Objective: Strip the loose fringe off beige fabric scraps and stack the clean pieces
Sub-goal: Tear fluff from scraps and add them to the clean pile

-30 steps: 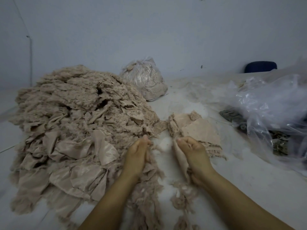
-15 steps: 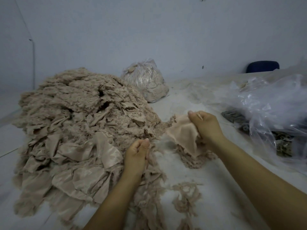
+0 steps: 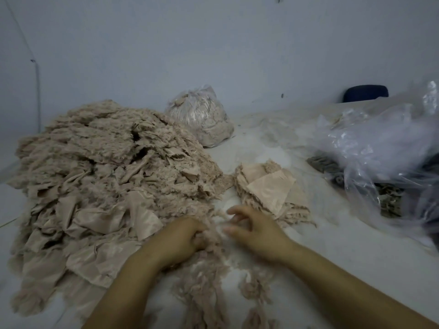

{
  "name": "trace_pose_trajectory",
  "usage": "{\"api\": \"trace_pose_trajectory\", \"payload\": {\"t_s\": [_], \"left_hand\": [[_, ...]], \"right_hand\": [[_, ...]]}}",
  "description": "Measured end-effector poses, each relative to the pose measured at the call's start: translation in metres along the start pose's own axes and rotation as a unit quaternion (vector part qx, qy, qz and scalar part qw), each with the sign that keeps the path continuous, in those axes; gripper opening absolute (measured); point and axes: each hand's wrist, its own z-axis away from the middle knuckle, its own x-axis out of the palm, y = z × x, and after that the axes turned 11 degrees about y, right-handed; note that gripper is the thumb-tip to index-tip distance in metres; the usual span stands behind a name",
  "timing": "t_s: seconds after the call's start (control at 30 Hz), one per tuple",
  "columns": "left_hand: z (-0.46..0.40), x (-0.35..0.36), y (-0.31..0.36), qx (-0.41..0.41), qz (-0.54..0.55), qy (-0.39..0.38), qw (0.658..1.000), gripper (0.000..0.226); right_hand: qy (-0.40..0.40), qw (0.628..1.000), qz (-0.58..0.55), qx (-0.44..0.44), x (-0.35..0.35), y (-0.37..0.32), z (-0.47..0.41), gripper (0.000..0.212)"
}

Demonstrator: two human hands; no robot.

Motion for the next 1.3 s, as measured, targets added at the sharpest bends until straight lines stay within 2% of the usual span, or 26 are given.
{"api": "trace_pose_trajectory", "payload": {"t_s": [0.03, 0.07, 0.13, 0.2, 0.3, 0.37, 0.4, 0.47, 0.53, 0.57, 0.63, 0.7, 0.73, 0.8, 0.9, 0.97, 1.03, 1.13, 1.17, 1.3], "left_hand": [[0.001, 0.002, 0.004, 0.002, 0.049, 0.023, 0.999, 0.022], [0.002, 0.004, 0.008, 0.000, 0.099, 0.049, 0.994, 0.022], [0.003, 0.008, 0.012, -0.022, 0.163, 0.100, 0.981, 0.018], [0.003, 0.007, 0.004, -0.054, 0.149, 0.122, 0.980, 0.014], [0.005, 0.000, -0.013, -0.043, 0.031, 0.083, 0.995, 0.024], [0.007, 0.002, -0.018, -0.063, 0.083, 0.113, 0.988, 0.019], [0.009, 0.004, -0.017, -0.087, 0.152, 0.153, 0.973, 0.017], [0.009, 0.008, -0.014, -0.144, 0.267, 0.251, 0.919, 0.014], [0.009, 0.011, -0.010, -0.182, 0.311, 0.310, 0.880, 0.022], [0.009, 0.011, -0.007, -0.186, 0.321, 0.314, 0.874, 0.025], [0.010, 0.012, 0.001, -0.163, 0.326, 0.272, 0.890, 0.025], [0.012, 0.014, 0.011, -0.120, 0.340, 0.205, 0.910, 0.021], [0.012, 0.016, 0.017, -0.102, 0.348, 0.180, 0.914, 0.020], [0.012, 0.019, 0.021, -0.086, 0.335, 0.163, 0.924, 0.018], [0.011, 0.015, 0.016, -0.098, 0.315, 0.175, 0.928, 0.016], [0.010, 0.012, 0.010, -0.123, 0.352, 0.188, 0.909, 0.023], [0.009, 0.013, 0.007, -0.162, 0.420, 0.195, 0.871, 0.028], [0.008, 0.015, 0.005, -0.231, 0.569, 0.184, 0.768, 0.016], [0.008, 0.016, 0.003, -0.237, 0.597, 0.174, 0.747, 0.013], [0.011, 0.018, 0.003, -0.199, 0.617, 0.136, 0.749, 0.012]], "right_hand": [[-0.032, 0.999, -0.009, -0.005, 0.011, -0.001, 0.003, 0.041], [-0.020, 0.999, -0.026, -0.015, 0.018, -0.002, 0.003, 0.036], [0.044, 0.994, -0.095, 0.008, 0.021, -0.003, 0.001, 0.011], [0.093, 0.984, -0.143, 0.049, 0.018, 0.003, -0.001, 0.018], [0.137, 0.963, -0.213, 0.097, 0.012, 0.012, -0.002, 0.022], [0.159, 0.947, -0.249, 0.123, 0.008, 0.017, -0.002, 0.022], [0.150, 0.948, -0.248, 0.130, 0.005, 0.019, -0.002, 0.022], [0.053, 0.964, -0.225, 0.131, 0.000, 0.021, 0.002, 0.023], [-0.061, 0.972, -0.187, 0.126, -0.001, 0.016, 0.009, 0.029], [-0.068, 0.975, -0.174, 0.119, 0.000, 0.012, 0.010, 0.038], [0.010, 0.980, -0.172, 0.103, 0.003, 0.004, 0.008, 0.053], [0.056, 0.982, -0.164, 0.070, 0.008, 0.001, 0.004, 0.052], [0.056, 0.984, -0.158, 0.059, 0.010, -0.004, 0.005, 0.044], [0.058, 0.981, -0.180, 0.040, 0.016, -0.005, 0.005, 0.012], [0.107, 0.970, -0.216, 0.034, 0.018, 0.001, 0.005, 0.031], [0.119, 0.963, -0.240, 0.042, 0.017, -0.001, 0.007, 0.032], [0.121, 0.957, -0.258, 0.053, 0.018, -0.002, 0.008, 0.031], [0.140, 0.947, -0.279, 0.073, 0.021, -0.003, 0.010, 0.028], [0.148, 0.943, -0.288, 0.077, 0.021, -0.003, 0.010, 0.028], [0.174, 0.920, -0.336, 0.104, 0.020, -0.005, 0.009, 0.026]]}}
